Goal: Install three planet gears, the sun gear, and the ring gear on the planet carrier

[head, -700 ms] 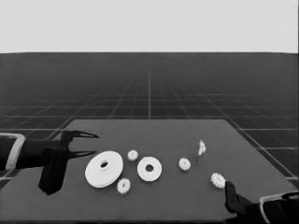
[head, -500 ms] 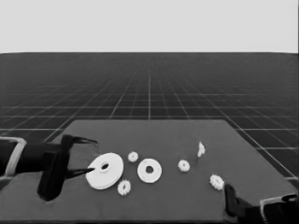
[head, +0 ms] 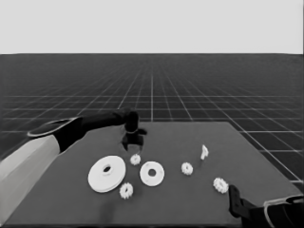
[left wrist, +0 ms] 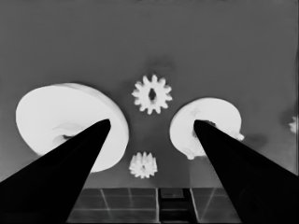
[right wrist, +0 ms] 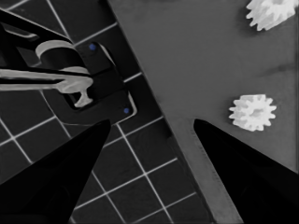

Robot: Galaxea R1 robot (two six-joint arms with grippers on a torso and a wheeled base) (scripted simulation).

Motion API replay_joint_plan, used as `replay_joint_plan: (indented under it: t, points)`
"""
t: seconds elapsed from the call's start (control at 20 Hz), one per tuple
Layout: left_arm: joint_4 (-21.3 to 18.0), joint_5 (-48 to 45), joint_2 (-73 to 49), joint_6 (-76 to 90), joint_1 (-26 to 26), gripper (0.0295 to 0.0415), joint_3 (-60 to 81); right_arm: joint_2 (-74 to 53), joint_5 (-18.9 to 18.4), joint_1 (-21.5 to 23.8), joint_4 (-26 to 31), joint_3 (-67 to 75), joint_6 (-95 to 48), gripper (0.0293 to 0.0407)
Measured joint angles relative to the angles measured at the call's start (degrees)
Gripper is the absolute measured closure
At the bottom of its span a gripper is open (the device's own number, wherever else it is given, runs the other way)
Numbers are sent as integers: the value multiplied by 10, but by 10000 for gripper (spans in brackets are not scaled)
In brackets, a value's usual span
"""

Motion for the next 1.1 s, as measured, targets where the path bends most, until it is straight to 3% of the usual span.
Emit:
replay_joint_plan:
  t: [0.05,0.15,0.5,0.6,0.65,1.0,1.1]
  points:
    - [34,-23,12,15,38,326,-34,0,0,0,0,0,0,315]
    - [60,-50,31,40,83,326,-86,0,0,0,0,0,0,315]
    - [69,-65,46,57,100,325,-123,0,0,0,0,0,0,315]
    - [70,-66,45,58,100,393,-124,0,0,0,0,0,0,315]
    - [70,-66,46,58,100,399,-124,0,0,0,0,0,0,315]
    - [70,-66,45,58,100,398,-124,0,0,0,0,0,0,315]
    - [26,-18,13,14,39,398,-37,0,0,0,0,0,0,315]
